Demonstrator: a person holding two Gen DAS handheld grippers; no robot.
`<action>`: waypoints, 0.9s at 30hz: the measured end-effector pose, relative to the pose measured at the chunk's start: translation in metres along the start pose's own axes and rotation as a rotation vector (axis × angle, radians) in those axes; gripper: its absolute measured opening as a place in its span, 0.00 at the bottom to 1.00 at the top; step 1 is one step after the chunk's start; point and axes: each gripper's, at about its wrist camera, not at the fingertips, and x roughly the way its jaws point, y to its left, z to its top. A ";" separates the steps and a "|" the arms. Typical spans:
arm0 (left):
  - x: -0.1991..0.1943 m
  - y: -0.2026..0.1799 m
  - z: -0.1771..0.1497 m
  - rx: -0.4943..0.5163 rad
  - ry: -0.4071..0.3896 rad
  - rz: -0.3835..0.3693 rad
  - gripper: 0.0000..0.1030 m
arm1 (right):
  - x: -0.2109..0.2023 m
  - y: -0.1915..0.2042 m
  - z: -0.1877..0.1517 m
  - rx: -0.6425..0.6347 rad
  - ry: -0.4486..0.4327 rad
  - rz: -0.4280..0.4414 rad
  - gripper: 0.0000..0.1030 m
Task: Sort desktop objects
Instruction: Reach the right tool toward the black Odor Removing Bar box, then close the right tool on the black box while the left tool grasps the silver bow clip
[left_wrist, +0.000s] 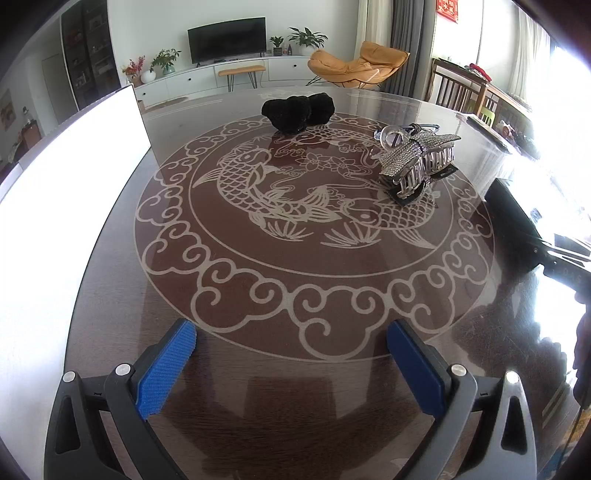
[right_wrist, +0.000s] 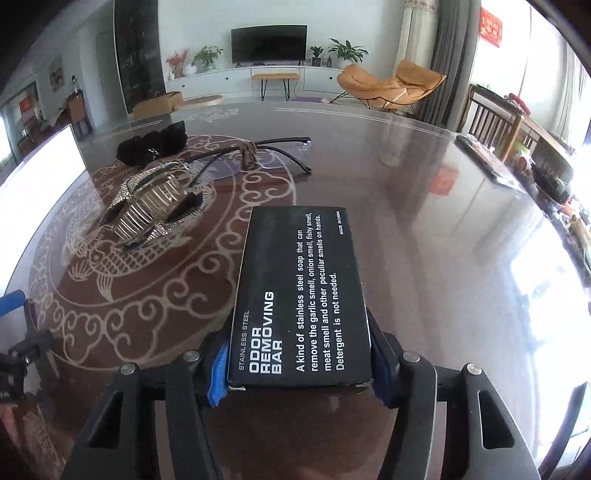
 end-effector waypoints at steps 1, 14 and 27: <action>0.000 0.000 0.000 0.000 0.000 0.001 1.00 | -0.004 -0.009 -0.007 0.017 0.001 0.000 0.58; 0.062 -0.063 0.096 0.240 0.052 -0.159 1.00 | -0.012 -0.022 -0.020 0.034 -0.008 0.019 0.67; 0.082 -0.108 0.142 0.279 -0.011 -0.196 0.60 | -0.008 -0.031 -0.021 0.064 0.010 -0.002 0.84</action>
